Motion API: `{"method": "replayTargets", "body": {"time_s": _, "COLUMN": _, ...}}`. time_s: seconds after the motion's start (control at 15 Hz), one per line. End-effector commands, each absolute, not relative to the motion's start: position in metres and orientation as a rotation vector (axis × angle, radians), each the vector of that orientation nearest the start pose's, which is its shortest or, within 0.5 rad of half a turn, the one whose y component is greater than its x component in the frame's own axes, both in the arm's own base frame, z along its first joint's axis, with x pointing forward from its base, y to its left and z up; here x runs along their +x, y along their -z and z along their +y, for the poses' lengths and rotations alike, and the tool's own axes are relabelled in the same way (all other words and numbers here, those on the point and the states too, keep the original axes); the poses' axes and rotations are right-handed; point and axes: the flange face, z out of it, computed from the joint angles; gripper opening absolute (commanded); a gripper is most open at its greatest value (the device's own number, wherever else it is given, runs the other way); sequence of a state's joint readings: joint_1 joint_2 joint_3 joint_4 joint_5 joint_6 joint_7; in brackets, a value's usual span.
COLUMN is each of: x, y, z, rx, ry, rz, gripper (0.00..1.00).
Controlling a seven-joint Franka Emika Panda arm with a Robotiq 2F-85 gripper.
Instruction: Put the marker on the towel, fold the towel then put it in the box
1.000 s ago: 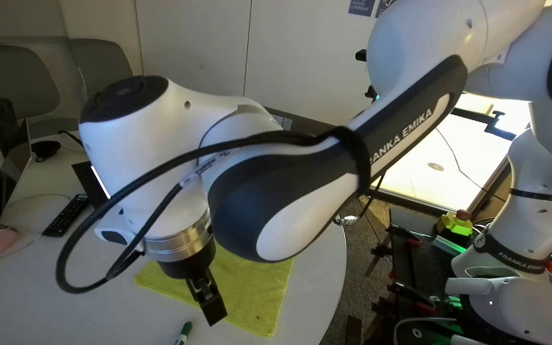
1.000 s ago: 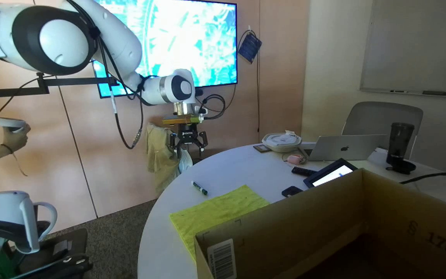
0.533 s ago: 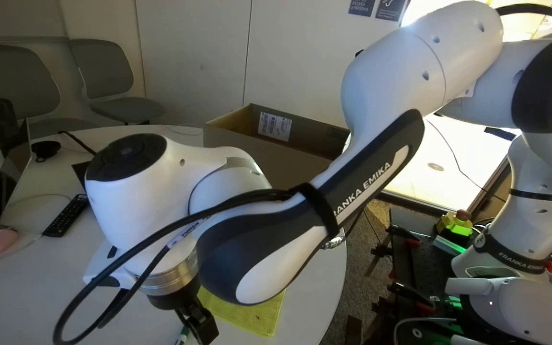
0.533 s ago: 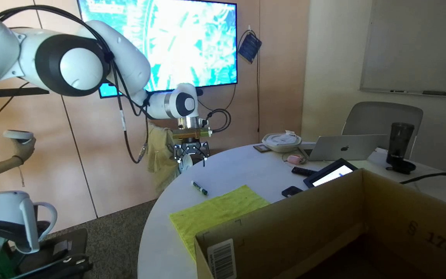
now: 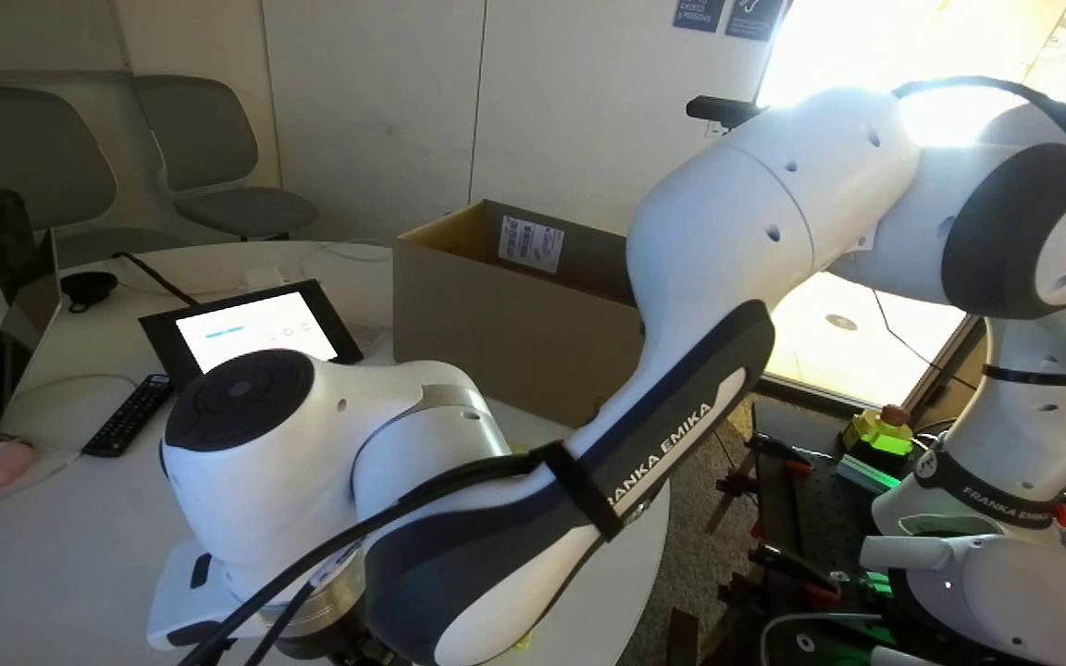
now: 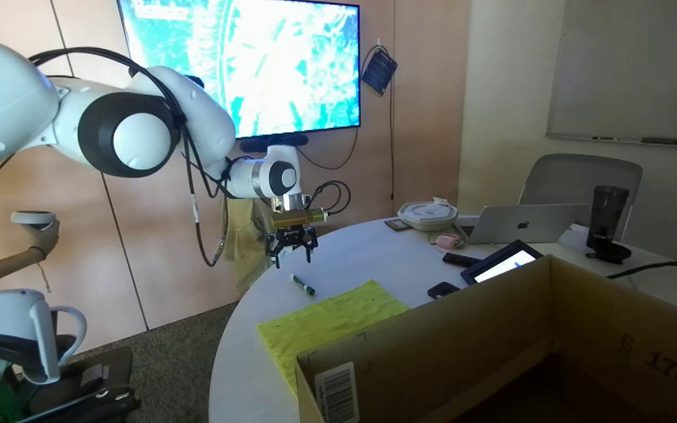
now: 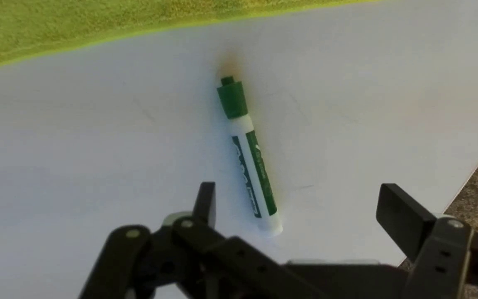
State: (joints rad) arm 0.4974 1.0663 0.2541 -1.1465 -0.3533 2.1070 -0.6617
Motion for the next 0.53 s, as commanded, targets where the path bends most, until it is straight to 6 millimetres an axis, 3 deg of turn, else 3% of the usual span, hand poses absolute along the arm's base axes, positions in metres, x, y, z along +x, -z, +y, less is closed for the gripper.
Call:
{"method": "replayTargets", "body": {"time_s": 0.0, "x": 0.608, "y": -0.137, "z": 0.472, "rx": -2.336, "ry": -0.030, "rz": -2.228, "gripper": 1.00}}
{"method": "replayTargets", "body": {"time_s": 0.47, "x": 0.617, "y": -0.095, "z": 0.466, "rx": -2.355, "ry": -0.058, "rz": -2.163, "gripper": 1.00}}
